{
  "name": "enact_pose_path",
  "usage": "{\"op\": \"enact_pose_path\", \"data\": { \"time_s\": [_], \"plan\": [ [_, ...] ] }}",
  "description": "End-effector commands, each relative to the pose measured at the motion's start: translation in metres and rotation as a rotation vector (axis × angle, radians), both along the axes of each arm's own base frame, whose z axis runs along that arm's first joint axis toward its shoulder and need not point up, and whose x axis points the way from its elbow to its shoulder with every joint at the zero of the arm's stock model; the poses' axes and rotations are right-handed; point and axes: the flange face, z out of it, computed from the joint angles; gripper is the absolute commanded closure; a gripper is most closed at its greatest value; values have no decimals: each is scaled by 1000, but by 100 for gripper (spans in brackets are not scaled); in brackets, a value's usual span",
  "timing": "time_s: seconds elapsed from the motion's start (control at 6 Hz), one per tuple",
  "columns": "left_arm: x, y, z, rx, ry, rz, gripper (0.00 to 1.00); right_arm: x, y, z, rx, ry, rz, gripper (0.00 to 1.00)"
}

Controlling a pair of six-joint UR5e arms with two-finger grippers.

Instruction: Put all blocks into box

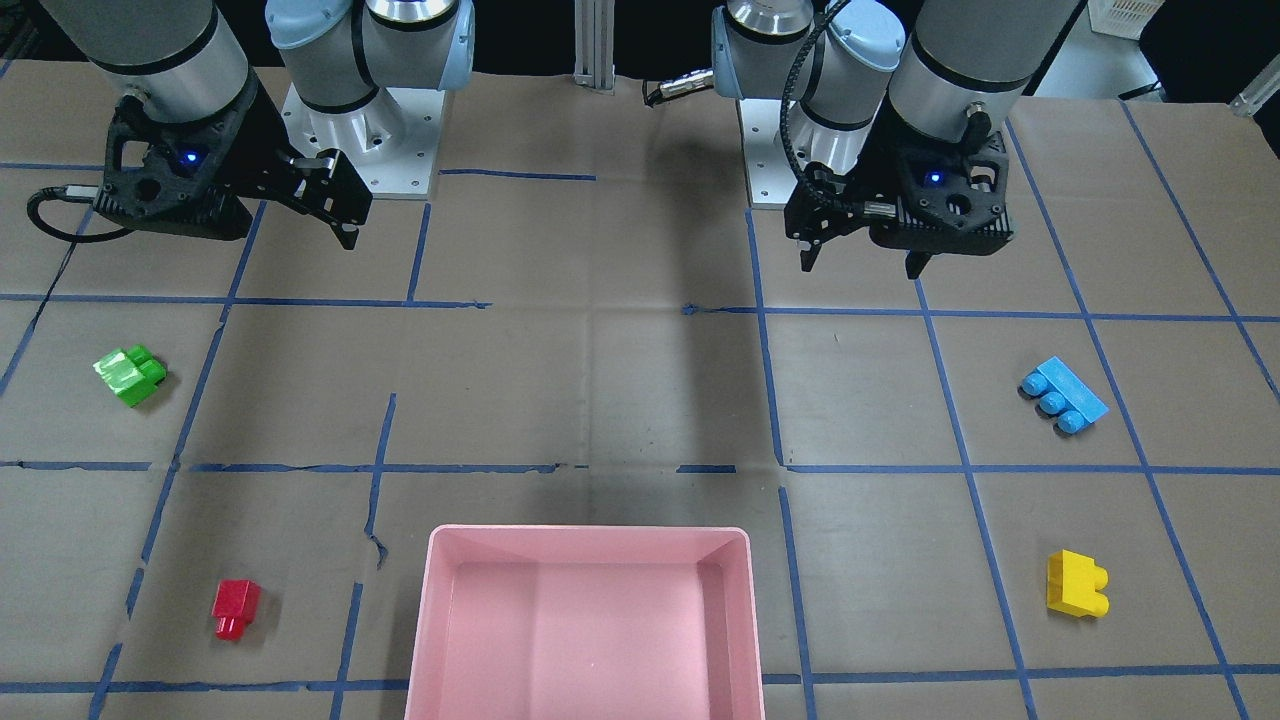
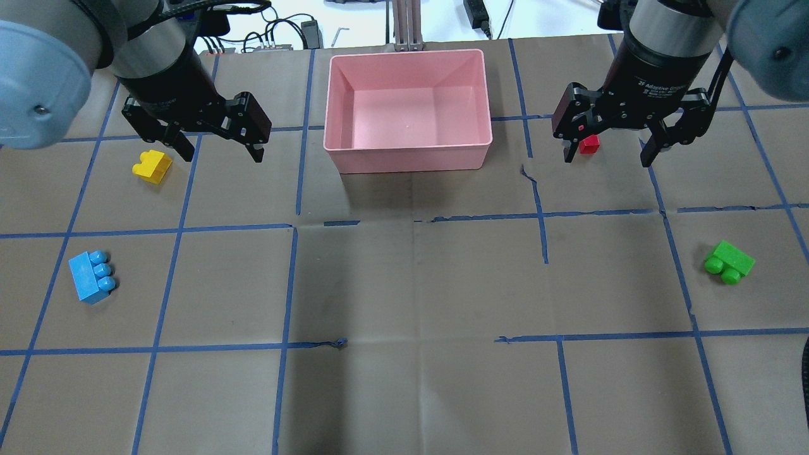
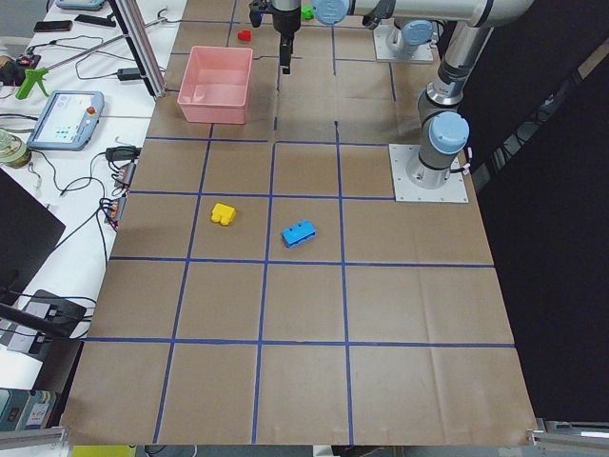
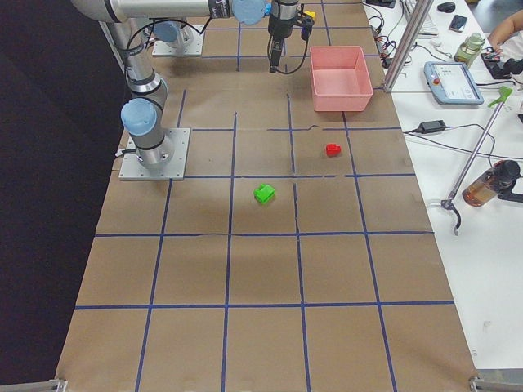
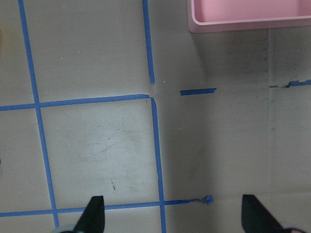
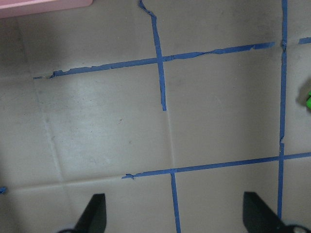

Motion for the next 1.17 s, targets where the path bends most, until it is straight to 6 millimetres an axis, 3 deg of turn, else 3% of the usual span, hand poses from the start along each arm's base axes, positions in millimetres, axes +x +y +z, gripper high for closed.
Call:
{"op": "enact_pose_path", "data": {
  "time_s": [0.0,0.17,0.33,0.5,0.67,0.83,1.0],
  "plan": [
    [72,-3,5,10,1,3,1,0,0,0,1,0,0,0],
    [142,-2,5,15,0,118,1,0,0,0,1,0,0,0],
    [230,0,-10,51,-7,207,1,0,0,0,-1,0,0,0],
    [291,11,-25,69,9,230,1,0,0,0,-1,-1,8,0],
    [340,11,-46,97,35,299,1,-1,0,0,-1,1,-1,0],
    [376,21,-79,153,67,397,1,-3,-1,0,-4,0,-2,0],
    [401,28,-115,205,108,444,1,-18,-5,-1,-3,4,-15,0]
  ]
}}
